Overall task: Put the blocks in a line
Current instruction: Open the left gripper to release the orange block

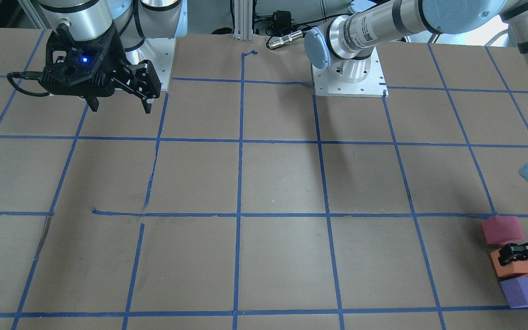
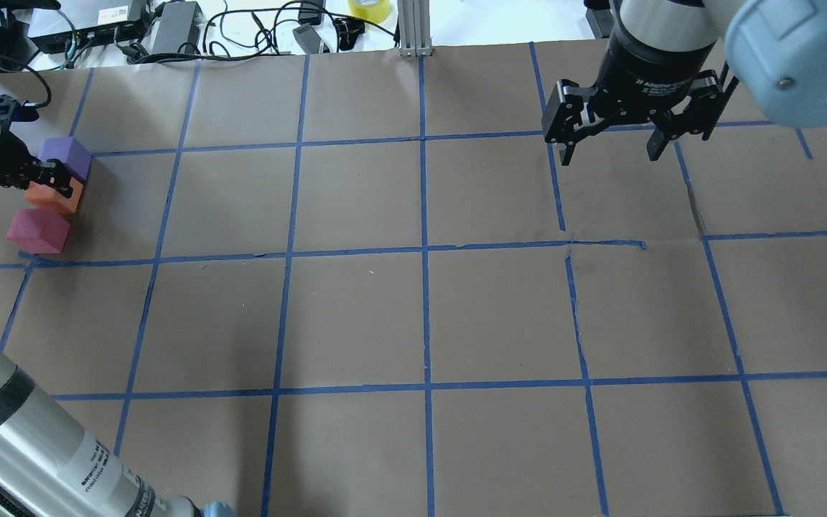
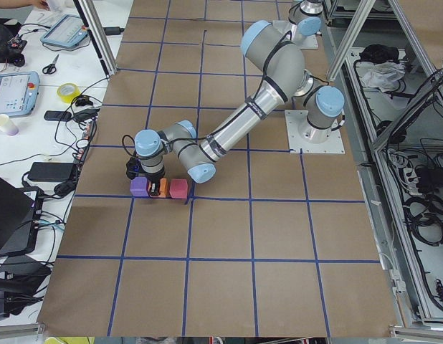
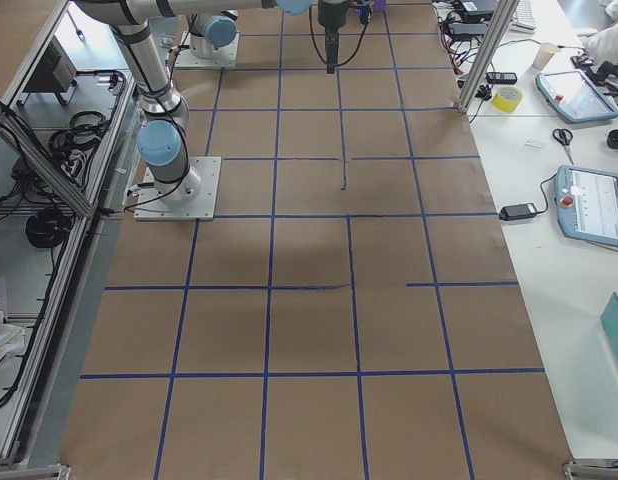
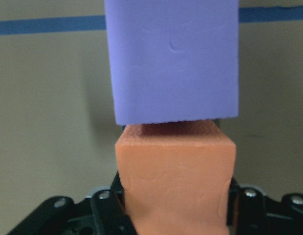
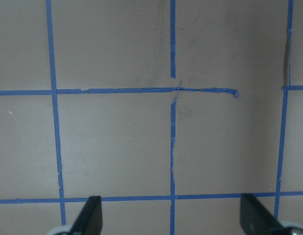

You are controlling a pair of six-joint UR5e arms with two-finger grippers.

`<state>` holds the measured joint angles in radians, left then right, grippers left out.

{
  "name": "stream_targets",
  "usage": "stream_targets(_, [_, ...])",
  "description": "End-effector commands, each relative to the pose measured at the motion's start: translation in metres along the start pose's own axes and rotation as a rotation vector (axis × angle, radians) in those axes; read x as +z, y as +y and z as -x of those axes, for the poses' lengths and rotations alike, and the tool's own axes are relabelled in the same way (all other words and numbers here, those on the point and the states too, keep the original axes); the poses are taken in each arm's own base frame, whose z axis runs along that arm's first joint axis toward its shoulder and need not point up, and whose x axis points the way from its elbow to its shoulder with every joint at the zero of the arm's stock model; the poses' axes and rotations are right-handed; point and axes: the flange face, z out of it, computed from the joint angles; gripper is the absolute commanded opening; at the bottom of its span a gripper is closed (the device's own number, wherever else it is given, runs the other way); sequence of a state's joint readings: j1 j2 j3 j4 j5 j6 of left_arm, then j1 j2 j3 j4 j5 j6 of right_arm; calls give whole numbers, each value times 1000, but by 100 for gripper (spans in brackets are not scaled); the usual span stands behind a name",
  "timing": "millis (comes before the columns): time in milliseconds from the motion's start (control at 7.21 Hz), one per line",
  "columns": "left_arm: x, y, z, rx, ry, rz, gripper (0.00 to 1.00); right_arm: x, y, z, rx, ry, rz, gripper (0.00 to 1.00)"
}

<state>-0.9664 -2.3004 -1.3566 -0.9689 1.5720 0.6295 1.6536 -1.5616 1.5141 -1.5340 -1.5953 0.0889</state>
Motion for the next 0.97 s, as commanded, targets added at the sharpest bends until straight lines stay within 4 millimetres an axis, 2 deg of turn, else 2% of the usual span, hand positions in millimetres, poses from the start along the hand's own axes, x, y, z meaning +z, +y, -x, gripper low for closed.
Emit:
stream_targets(0, [-1, 1, 2, -1, -1, 0, 100, 0, 0, 0, 0, 0, 0, 100])
stream_targets(139, [-2, 1, 2, -2, -2, -2, 100, 0, 0, 0, 0, 0, 0, 100])
stream_targets(277, [-22, -2, 3, -5, -20, -26, 100, 0, 0, 0, 0, 0, -2, 100])
stream_targets(416, [-53, -8, -15, 10, -35, -50, 100, 0, 0, 0, 0, 0, -2, 100])
stream_targets(555, [-91, -4, -33, 28, -20, -34, 100, 0, 0, 0, 0, 0, -2, 100])
stream_targets(693, [-148, 15, -52, 34, 8, -3, 100, 0, 0, 0, 0, 0, -2, 100])
stream_targets(832, [-211, 46, -71, 35, 34, 53, 100, 1, 0, 0, 0, 0, 0, 100])
